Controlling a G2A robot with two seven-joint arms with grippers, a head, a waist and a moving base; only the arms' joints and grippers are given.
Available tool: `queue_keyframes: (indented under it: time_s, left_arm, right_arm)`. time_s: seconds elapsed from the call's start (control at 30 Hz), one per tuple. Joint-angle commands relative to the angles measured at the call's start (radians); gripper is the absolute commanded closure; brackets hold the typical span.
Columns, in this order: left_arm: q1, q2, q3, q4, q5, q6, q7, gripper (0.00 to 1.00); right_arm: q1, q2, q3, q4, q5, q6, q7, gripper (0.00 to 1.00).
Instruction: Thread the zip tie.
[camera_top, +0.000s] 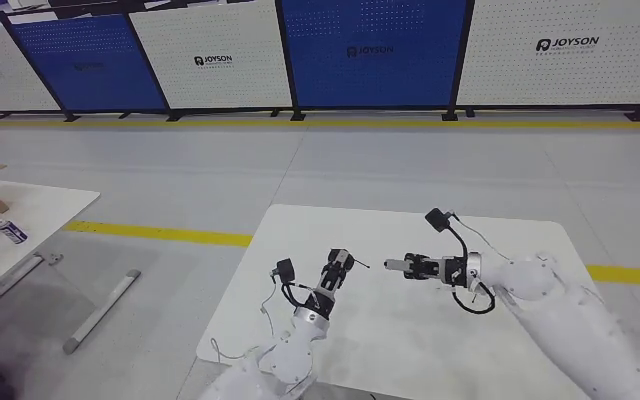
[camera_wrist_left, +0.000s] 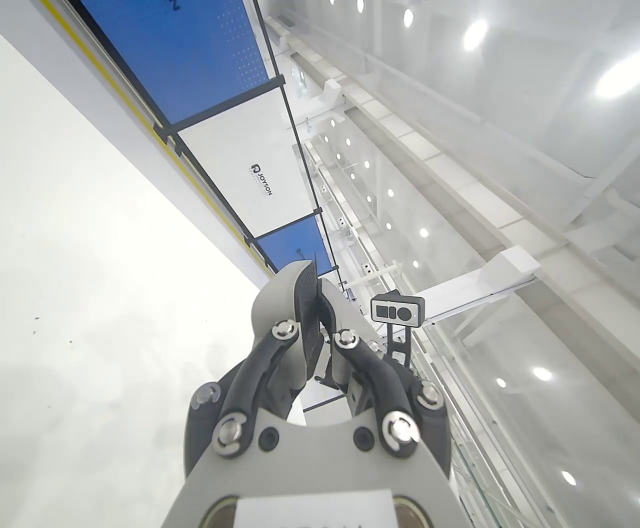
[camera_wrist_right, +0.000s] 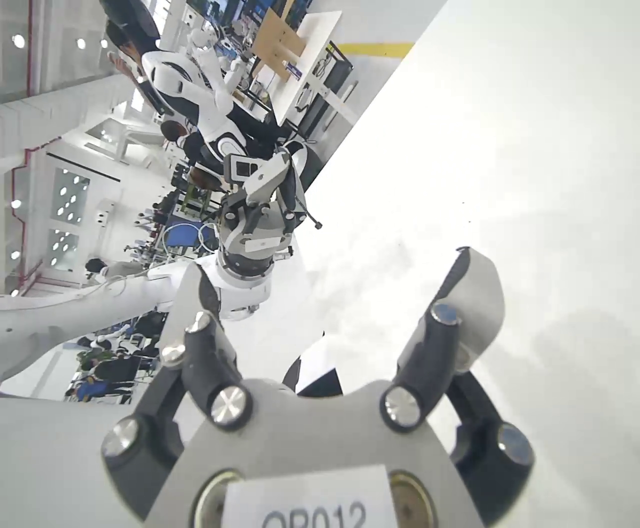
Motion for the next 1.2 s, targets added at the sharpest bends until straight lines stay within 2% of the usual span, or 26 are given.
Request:
queue_keyframes:
  time_s: [0.0,0.1,0.17,0.23,0.3,0.5,0.77,0.87,0.97,1.07,1.17]
  left_arm:
    - [0.002,-0.003,-0.003,0.001,0.007,0.012,-0.006,1.0]
    - [0.011,-0.009,-0.008,-0.001,0.008,0.044,0.01,1.0]
    - [0.013,-0.015,-0.012,-0.005,-0.001,0.067,0.02,1.0]
    - [0.014,-0.019,-0.015,-0.005,-0.016,0.081,0.021,1.0]
    - [0.014,-0.025,-0.02,-0.008,-0.044,0.093,0.022,1.0]
    - [0.024,-0.038,-0.055,-0.043,-0.17,0.117,0.005,1.0]
    - [0.025,-0.038,-0.055,-0.042,-0.171,0.118,0.001,1.0]
    - [0.035,-0.041,-0.064,-0.051,-0.226,0.149,-0.049,1.0]
    - [0.042,-0.044,-0.079,-0.065,-0.28,0.185,-0.082,1.0]
    - [0.046,-0.047,-0.092,-0.073,-0.291,0.186,-0.085,1.0]
    - [0.047,-0.049,-0.097,-0.077,-0.311,0.183,-0.092,1.0]
  right_arm:
    - [0.0,0.0,0.0,0.0,0.0,0.0,0.0,0.0]
    - [-0.022,-0.006,0.005,0.001,0.047,0.0,0.015,0.0]
    - [-0.027,-0.017,0.016,-0.006,0.107,0.0,0.084,0.0]
    - [-0.032,-0.029,0.027,0.025,0.099,0.0,0.068,0.0]
    - [-0.039,-0.054,0.03,0.05,0.129,0.0,0.095,0.0]
    - [-0.002,-0.14,-0.016,0.171,0.063,0.0,0.098,0.0]
    - [-0.002,-0.14,-0.016,0.171,0.063,0.0,0.098,0.0]
    - [-0.017,-0.139,-0.007,0.157,0.07,0.0,0.077,0.0]
    - [-0.031,-0.139,0.02,0.162,0.132,0.0,0.125,0.0]
    - [-0.031,-0.155,0.023,0.199,0.166,0.0,0.15,0.0]
    - [-0.03,-0.157,0.022,0.203,0.166,0.0,0.15,0.0]
